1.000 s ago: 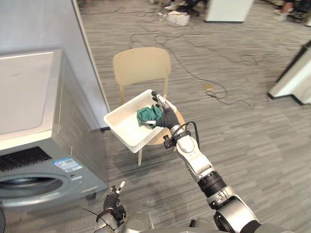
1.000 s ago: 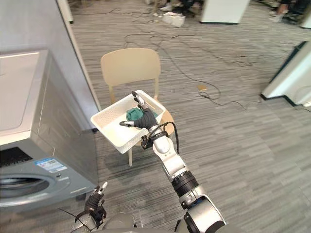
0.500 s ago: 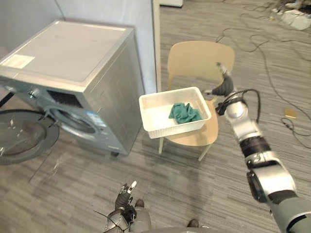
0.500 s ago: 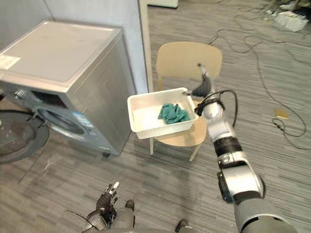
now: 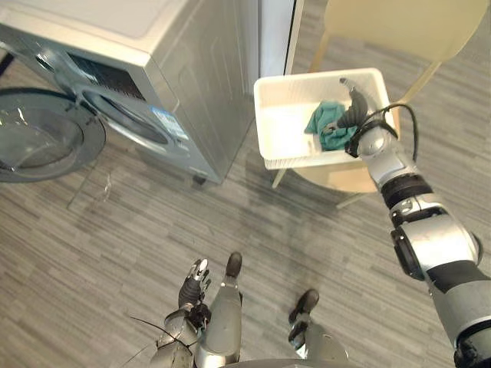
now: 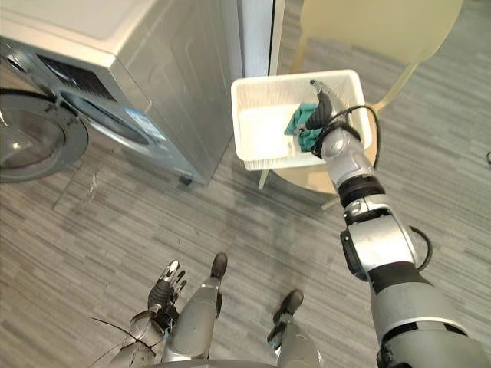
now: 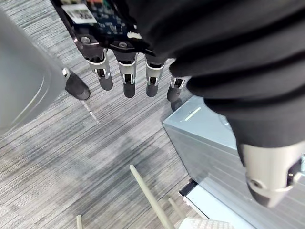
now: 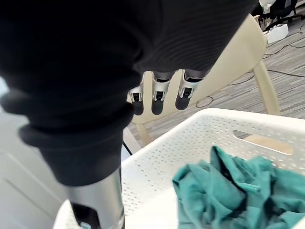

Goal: Pick up the laundry basket with both hands and put the clothes into the washing machine.

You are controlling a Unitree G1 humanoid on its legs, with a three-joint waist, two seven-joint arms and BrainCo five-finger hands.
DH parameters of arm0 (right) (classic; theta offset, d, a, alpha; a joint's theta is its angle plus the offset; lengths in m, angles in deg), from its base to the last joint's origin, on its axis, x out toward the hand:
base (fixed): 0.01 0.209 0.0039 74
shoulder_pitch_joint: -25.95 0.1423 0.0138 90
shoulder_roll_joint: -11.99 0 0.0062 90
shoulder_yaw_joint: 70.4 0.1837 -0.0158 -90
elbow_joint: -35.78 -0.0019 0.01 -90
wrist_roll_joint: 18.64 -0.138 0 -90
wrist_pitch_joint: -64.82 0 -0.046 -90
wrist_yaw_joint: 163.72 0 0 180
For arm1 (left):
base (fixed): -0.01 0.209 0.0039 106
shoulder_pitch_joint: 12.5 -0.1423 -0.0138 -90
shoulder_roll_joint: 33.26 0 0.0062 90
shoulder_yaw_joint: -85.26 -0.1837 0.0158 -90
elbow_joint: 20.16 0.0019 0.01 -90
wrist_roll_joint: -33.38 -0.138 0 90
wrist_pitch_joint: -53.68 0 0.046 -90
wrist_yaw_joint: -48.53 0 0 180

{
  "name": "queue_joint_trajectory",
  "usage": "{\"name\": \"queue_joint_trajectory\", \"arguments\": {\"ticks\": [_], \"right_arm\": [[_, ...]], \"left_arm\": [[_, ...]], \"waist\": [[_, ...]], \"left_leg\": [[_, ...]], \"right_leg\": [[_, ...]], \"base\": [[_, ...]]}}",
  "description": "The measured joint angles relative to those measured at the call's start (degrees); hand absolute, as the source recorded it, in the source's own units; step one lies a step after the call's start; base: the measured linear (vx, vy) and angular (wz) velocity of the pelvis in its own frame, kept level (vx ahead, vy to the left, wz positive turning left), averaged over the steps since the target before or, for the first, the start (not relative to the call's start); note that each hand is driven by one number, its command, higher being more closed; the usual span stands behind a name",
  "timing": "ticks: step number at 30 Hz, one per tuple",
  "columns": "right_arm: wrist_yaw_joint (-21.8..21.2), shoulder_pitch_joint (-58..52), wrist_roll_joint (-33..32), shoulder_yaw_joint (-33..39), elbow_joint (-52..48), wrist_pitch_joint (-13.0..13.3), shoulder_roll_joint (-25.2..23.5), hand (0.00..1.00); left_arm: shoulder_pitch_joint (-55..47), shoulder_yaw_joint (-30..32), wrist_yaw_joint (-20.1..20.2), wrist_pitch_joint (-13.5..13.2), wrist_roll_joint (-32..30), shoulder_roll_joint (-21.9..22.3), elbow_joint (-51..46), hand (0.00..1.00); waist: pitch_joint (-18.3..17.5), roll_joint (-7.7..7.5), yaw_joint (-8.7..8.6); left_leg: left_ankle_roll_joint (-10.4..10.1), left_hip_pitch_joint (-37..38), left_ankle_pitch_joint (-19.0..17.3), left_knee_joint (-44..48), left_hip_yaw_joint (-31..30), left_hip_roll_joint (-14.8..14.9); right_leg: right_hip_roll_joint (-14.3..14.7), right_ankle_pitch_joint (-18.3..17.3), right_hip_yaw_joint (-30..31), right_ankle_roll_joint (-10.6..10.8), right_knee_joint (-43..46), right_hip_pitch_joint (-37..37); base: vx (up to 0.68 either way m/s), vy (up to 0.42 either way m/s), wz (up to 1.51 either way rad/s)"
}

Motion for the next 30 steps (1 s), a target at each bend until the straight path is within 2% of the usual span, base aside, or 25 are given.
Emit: {"name": "queue_joint_trajectory", "arguments": {"ticks": [4,7,10,14,17,19,23,27,29,30], "right_arm": [[0.0,4.6,0.0,-6.0,1.5,0.0,4.5,0.00],[0.0,6.4,0.2,-9.5,2.1,0.0,9.0,0.00],[0.1,8.1,3.3,-13.7,2.8,-0.1,13.2,0.00],[0.1,9.0,4.5,-17.4,2.7,-0.1,14.5,0.00],[1.7,9.0,4.9,-19.8,2.6,-0.1,14.6,0.00],[4.5,9.0,7.0,-20.3,2.3,-0.2,14.9,0.00],[8.0,10.3,6.7,-22.8,1.8,-0.4,17.3,0.00],[10.3,15.3,5.6,-23.9,2.5,-1.1,20.2,0.00],[10.4,16.2,3.8,-23.9,2.7,-1.3,21.0,0.00],[10.4,16.1,2.8,-23.9,3.0,-1.3,21.6,0.00]], "left_arm": [[1.7,-2.1,0.1,0.1,1.1,0.1,-2.0,0.00],[3.4,-3.0,0.1,0.0,1.0,0.2,-2.3,0.00],[5.6,-3.1,0.0,0.0,1.1,0.3,-2.4,0.00],[8.1,-3.1,-0.1,-0.9,2.9,1.5,-2.6,0.00],[9.7,-3.9,-0.7,-1.6,4.1,3.6,-3.2,0.00],[10.2,-5.1,-1.3,-2.3,5.5,4.3,-5.3,0.00],[10.7,-6.6,-1.3,-3.4,9.4,4.7,-7.3,0.00],[12.3,-6.8,-1.3,-4.4,11.2,5.6,-8.1,0.00],[12.3,-6.8,-1.4,-4.4,12.4,5.8,-8.1,0.00],[12.3,-6.1,-1.5,-4.4,12.6,6.2,-8.1,0.00]], "waist": [[2.6,0.04,0.99],[3.7,0.15,1.35],[5.2,-0.10,1.34],[6.7,-0.17,1.50],[7.2,-0.30,2.32],[7.5,-0.81,2.71],[8.2,-2.22,2.82],[9.2,-4.12,3.08],[9.4,-4.47,3.25],[9.7,-5.02,4.05]], "left_leg": [[0.0,-4.6,-0.1,1.9,1.1,1.0],[0.1,-8.0,-0.1,2.8,0.9,1.5],[0.0,-11.5,-0.1,3.5,0.8,1.9],[0.1,-13.3,0.0,3.8,0.9,2.0],[0.1,-15.1,0.0,3.7,1.1,2.2],[0.0,-16.6,0.0,3.6,0.9,2.5],[-0.4,-18.8,0.3,3.6,-0.9,3.2],[-1.1,-22.9,1.7,3.0,-2.4,3.8],[-1.4,-24.0,2.3,2.7,-3.6,4.0],[-1.6,-24.2,2.4,2.7,-3.7,4.4]], "right_leg": [[1.5,3.1,0.9,-0.3,-3.8,-2.8],[2.3,4.2,0.7,-0.7,-4.8,-5.1],[2.7,4.8,0.8,-0.6,-5.1,-8.0],[3.1,5.8,0.8,-0.7,-6.7,-9.3],[3.3,6.3,0.9,-0.4,-7.2,-11.1],[3.7,6.3,0.4,-0.4,-7.2,-12.3],[4.7,6.3,-1.4,-0.4,-7.2,-13.6],[5.7,6.2,-2.8,-0.3,-7.3,-17.2],[6.2,6.2,-4.0,-0.3,-7.3,-17.8],[6.5,6.0,-4.1,-0.1,-7.3,-18.0]], "base": [[-0.07,0.002,-0.21],[-0.07,-0.002,-0.09],[-0.02,0.027,-0.06],[0.01,0.021,-0.05],[0.03,0.027,-0.10],[0.02,0.010,0.01],[0.02,0.011,0.09],[-0.02,0.010,0.04],[-0.02,0.009,0.06],[0.00,0.000,0.00]]}}
